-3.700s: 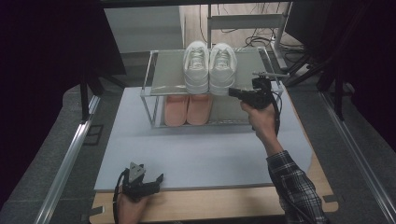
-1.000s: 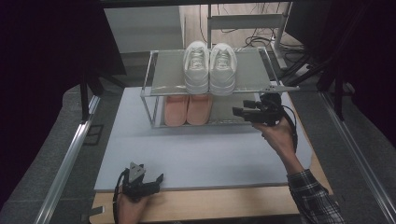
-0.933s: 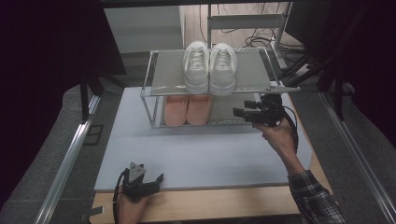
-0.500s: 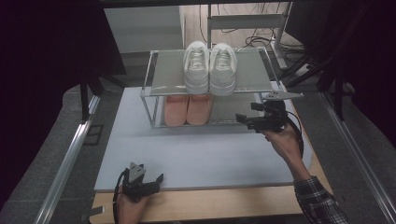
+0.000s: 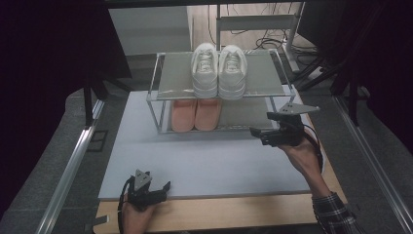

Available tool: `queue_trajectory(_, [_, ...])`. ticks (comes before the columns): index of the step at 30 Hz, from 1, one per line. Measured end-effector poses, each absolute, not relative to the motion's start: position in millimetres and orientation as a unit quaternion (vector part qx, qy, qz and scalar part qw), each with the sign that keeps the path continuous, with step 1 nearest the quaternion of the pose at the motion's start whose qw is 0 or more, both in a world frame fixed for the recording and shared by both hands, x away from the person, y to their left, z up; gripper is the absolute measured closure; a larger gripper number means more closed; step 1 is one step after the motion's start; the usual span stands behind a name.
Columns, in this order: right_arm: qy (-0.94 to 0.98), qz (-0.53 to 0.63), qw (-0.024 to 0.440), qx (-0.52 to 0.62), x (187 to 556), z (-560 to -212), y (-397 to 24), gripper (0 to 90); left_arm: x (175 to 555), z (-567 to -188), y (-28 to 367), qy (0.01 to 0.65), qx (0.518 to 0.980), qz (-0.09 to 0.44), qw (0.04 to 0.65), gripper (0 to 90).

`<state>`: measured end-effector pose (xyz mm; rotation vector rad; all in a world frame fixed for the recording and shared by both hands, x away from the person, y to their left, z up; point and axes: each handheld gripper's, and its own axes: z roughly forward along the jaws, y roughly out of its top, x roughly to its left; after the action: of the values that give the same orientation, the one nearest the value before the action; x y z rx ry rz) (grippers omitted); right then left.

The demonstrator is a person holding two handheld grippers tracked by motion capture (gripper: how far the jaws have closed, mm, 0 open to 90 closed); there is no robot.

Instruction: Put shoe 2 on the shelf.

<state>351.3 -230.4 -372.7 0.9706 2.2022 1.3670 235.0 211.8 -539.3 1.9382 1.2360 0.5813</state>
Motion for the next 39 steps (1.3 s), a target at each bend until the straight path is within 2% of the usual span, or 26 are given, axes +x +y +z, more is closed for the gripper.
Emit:
queue_trajectory(9, [0.786,0.478,0.187,0.345,341,-383,-244,7.0,235,-539,211,0.485,0.756,0.227,0.377,11.3])
queue_trajectory(14, [0.790,0.470,0.195,0.342,336,-392,-249,0.7,235,-539,211,0.485,0.756,0.227,0.377,11.3])
queue_trajectory(39, [0.794,0.456,0.194,0.352,318,-432,-263,0.4,235,-539,212,0.485,0.757,0.227,0.376,11.3])
